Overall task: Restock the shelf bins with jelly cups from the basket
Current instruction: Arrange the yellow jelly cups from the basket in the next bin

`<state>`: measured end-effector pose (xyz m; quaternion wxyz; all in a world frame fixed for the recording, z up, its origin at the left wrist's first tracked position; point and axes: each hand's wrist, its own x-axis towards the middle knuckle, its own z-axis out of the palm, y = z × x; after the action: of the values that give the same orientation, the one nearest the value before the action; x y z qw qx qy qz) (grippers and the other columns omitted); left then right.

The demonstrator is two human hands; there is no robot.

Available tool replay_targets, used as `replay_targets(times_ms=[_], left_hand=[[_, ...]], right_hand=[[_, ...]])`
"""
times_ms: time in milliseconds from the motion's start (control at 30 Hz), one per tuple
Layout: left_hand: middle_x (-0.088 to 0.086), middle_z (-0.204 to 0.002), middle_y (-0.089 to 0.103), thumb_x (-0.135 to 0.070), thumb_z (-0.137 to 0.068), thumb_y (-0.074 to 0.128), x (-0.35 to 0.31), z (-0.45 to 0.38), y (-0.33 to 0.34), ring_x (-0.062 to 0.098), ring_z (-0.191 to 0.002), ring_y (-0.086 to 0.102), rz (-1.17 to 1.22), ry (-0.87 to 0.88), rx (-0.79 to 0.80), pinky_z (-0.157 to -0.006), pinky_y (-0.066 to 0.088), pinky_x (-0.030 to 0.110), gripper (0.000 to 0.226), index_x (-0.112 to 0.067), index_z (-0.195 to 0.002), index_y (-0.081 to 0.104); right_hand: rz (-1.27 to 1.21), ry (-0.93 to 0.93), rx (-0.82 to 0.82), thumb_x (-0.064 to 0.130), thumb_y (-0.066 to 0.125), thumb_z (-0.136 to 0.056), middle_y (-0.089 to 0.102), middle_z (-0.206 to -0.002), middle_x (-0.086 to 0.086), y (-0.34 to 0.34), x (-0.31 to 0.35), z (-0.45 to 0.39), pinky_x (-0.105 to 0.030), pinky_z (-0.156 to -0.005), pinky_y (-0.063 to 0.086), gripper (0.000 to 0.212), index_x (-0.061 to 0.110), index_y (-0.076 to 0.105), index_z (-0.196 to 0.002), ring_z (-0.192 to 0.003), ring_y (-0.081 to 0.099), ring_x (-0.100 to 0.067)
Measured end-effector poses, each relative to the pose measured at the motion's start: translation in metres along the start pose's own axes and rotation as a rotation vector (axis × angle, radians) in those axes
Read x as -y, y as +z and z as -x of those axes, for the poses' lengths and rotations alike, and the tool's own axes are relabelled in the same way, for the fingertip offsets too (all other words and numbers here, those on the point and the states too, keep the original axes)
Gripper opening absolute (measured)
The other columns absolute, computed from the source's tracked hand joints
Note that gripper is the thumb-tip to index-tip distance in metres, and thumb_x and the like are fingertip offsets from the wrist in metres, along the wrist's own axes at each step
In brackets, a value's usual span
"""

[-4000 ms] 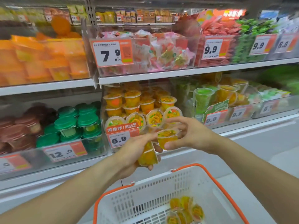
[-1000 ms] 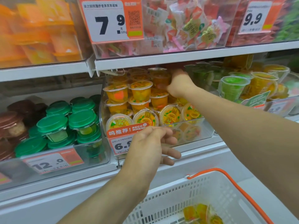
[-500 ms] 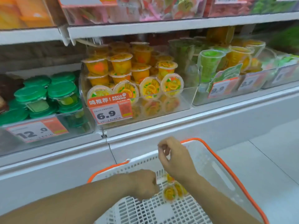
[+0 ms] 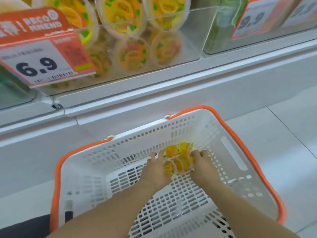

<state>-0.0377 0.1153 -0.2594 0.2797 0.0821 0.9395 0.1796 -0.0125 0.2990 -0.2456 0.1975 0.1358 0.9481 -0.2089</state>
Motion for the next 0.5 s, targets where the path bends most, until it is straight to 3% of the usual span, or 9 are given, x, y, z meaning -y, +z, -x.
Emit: replay_targets(times_ms=[100,200,300,433,500], left_hand=[[-0.001,-0.143,0.033,-0.038,-0.068,0.086,-0.006,-0.017,0.019,0.024,-0.124,0.048,0.078,0.010,-0.012,-0.094,0.052,0.043,0.109,-0.028,-0.151,0.016],[-0.004,-0.132,0.045,-0.031,-0.070,0.084,-0.008,-0.022,0.032,0.018,-0.118,0.052,0.191,0.018,-0.057,-0.092,0.052,0.038,0.093,-0.027,-0.144,0.028],[-0.008,-0.119,0.049,-0.031,-0.068,0.081,-0.001,-0.015,0.033,0.015,-0.109,0.056,0.243,-0.030,-0.074,-0.087,0.052,0.032,0.077,-0.028,-0.132,0.039],[-0.005,-0.120,0.056,-0.041,-0.052,0.079,0.025,0.004,0.019,0.015,-0.101,0.062,0.385,-0.150,0.136,-0.083,0.056,0.034,0.097,-0.028,-0.137,0.033],[-0.002,-0.114,0.059,-0.037,-0.056,0.079,0.038,0.015,-0.001,0.012,-0.092,0.060,0.385,-0.195,0.236,-0.080,0.056,0.031,0.090,-0.022,-0.135,0.038]], right_hand=[[0.057,-0.137,0.009,-0.004,0.060,-0.080,0.035,-0.131,-0.001,0.013,0.001,-0.008,-0.031,-0.077,0.051,0.070,0.029,0.040,-0.139,-0.117,0.046,-0.023],[0.134,-0.217,0.016,-0.008,0.059,-0.078,0.032,-0.139,0.000,0.027,0.005,-0.010,-0.031,-0.077,0.047,0.077,0.029,0.035,-0.142,-0.124,0.037,-0.024],[0.209,-0.215,-0.055,-0.008,0.060,-0.077,0.036,-0.142,0.001,0.041,0.005,-0.008,-0.034,-0.095,0.043,0.082,0.023,0.030,-0.146,-0.124,0.037,-0.025],[0.400,-0.211,-0.081,-0.005,0.063,-0.077,0.039,-0.140,-0.002,0.045,0.009,-0.005,-0.037,-0.107,0.035,0.080,0.015,0.026,-0.145,-0.128,0.037,-0.027],[0.487,-0.244,-0.041,-0.004,0.066,-0.076,0.038,-0.139,-0.005,0.043,0.014,-0.004,-0.039,-0.106,0.036,0.079,0.014,0.027,-0.143,-0.131,0.034,-0.030]])
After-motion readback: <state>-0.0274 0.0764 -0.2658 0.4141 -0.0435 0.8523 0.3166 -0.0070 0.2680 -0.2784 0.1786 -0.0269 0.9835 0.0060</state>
